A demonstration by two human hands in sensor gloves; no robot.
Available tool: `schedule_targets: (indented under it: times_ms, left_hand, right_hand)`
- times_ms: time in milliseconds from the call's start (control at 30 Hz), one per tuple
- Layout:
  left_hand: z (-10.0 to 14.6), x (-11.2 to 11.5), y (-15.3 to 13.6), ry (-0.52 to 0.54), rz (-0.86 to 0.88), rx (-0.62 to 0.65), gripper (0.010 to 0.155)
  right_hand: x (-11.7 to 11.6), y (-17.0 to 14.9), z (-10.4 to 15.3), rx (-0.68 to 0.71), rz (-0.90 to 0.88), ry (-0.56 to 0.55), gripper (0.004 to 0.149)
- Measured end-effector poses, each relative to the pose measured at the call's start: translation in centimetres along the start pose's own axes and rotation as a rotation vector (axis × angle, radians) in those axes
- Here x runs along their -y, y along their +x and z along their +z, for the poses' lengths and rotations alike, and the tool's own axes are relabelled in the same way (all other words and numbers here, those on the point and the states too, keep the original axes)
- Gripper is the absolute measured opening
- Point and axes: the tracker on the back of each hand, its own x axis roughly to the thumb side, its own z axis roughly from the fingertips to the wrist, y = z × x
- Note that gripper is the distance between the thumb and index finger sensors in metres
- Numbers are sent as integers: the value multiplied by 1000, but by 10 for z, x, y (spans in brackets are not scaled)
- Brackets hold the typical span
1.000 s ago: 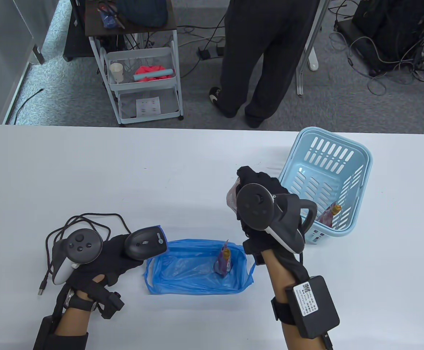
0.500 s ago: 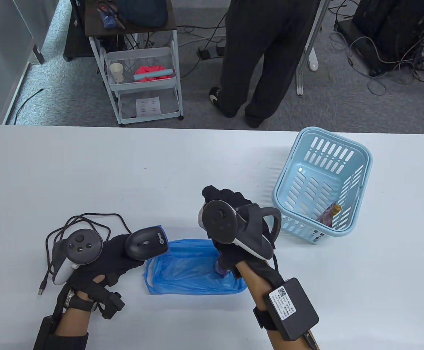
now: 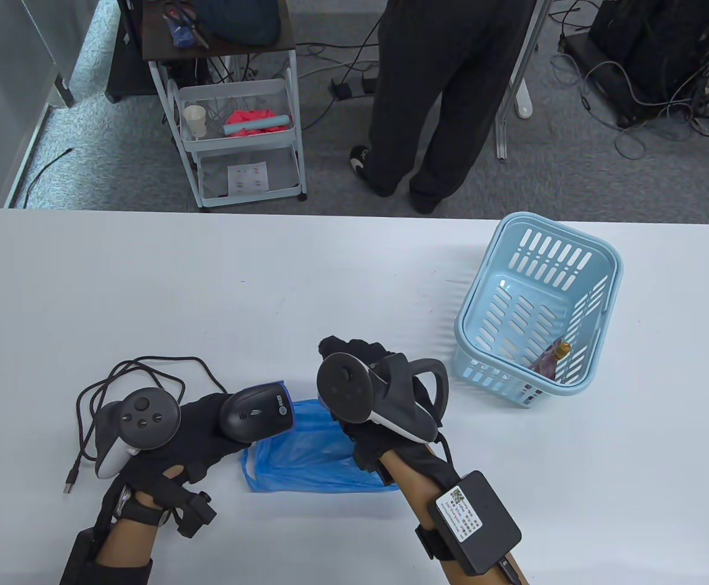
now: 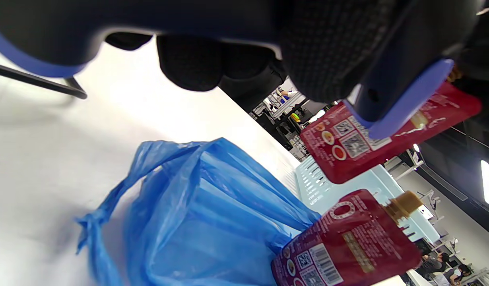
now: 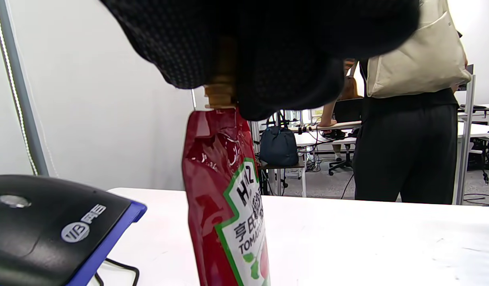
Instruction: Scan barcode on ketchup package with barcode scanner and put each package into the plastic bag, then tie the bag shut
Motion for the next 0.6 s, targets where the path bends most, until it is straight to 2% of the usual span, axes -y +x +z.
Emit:
schedule_targets:
  times_ms: [600]
  left_hand:
    - [-4,15,5,-51,-83,11,51]
  right_hand:
    - [-11,12,2,37,7,41,46]
